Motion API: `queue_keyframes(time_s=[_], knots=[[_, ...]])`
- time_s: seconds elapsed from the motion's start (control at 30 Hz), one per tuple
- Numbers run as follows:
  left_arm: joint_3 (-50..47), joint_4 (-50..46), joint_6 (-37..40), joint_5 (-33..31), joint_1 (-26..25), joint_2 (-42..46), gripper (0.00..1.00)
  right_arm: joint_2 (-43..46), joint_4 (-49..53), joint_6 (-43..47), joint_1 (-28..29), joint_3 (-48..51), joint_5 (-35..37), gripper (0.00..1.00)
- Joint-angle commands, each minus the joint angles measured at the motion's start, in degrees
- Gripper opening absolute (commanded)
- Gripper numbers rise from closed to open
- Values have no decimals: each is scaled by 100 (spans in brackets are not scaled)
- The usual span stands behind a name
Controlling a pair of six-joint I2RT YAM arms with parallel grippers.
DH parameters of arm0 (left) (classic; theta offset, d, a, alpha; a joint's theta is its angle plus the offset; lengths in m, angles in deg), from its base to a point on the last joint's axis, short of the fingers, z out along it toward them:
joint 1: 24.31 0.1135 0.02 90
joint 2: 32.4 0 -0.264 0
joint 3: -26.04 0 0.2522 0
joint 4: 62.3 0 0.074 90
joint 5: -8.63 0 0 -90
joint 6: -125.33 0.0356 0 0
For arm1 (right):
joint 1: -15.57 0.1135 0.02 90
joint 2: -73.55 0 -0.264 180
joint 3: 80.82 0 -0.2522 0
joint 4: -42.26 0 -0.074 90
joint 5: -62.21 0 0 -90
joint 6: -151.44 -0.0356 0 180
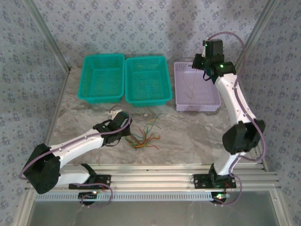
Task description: Untangle the cables
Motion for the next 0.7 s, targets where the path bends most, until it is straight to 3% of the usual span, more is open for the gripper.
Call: queue_keyframes(time_s=[0.0,0.2,0.3,0.4,0.67], knots=[[141,-73,-2,-69,-41,42,0,-616,471,72,-284,-661,-192,0],[141,-34,-77,-24,-57,1,0,-1681,991,-57,-411,-1918,-247,0],[167,-64,-87,-47,-109,-37,0,-2174,1744,46,-294,-3215,3,0],[139,-78,-104,-103,-136,-29,0,-1886,1678,265,-44,-3326,227,0],[185,-1,-116,-37,-166,-144,0,-1257,1713,-126,-68,-3706,-197,0]])
